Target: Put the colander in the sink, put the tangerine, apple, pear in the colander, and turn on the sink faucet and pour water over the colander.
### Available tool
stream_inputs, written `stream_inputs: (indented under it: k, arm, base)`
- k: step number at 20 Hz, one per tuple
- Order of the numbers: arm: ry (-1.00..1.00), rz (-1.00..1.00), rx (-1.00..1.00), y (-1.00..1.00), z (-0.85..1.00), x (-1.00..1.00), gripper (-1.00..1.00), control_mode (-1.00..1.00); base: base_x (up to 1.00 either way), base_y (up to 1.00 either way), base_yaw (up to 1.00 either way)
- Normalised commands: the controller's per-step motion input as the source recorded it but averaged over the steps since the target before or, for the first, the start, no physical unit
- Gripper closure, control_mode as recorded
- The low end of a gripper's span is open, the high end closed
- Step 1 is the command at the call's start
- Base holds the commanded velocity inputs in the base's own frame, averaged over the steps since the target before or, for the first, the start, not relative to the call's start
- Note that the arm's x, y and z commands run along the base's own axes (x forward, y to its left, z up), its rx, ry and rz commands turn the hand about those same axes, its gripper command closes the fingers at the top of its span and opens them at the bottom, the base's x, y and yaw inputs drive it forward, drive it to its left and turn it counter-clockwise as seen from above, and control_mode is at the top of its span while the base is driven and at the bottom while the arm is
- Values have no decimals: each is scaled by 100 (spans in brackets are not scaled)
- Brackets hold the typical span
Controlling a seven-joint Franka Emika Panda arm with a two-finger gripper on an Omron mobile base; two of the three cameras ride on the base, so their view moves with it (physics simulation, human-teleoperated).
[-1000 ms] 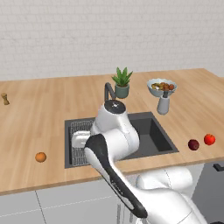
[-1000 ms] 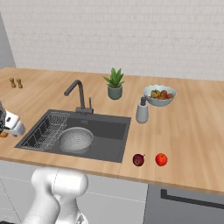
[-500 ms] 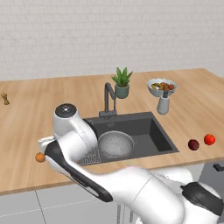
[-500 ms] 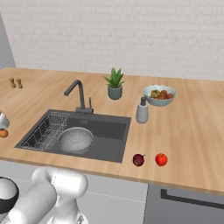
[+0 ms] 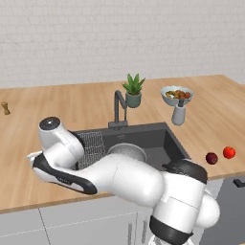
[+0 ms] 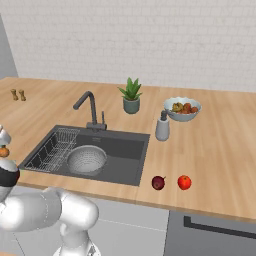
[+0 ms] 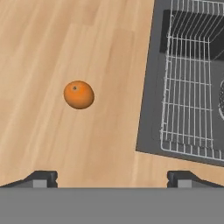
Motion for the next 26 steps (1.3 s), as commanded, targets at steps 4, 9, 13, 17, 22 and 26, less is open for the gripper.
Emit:
stream_inputs:
  k: [4, 9, 13, 17, 22, 26]
  arm:
    - [11, 2, 0, 40, -56, 56, -100, -100]
    - [6, 3, 0, 40, -46, 41, -100, -100]
    - [3, 3, 0, 41, -30, 46, -100, -100]
    - [2, 2, 0, 23, -27, 40, -100, -100]
    - [5, 0, 0, 14, -34, 22, -100, -100]
    - [7, 0, 0, 9, -38, 0, -100, -100]
  base:
    - [0, 0, 0]
    - [0, 0, 0]
    - [0, 0, 0]
    - [0, 0, 0]
    - [0, 0, 0]
    - [0, 0, 0]
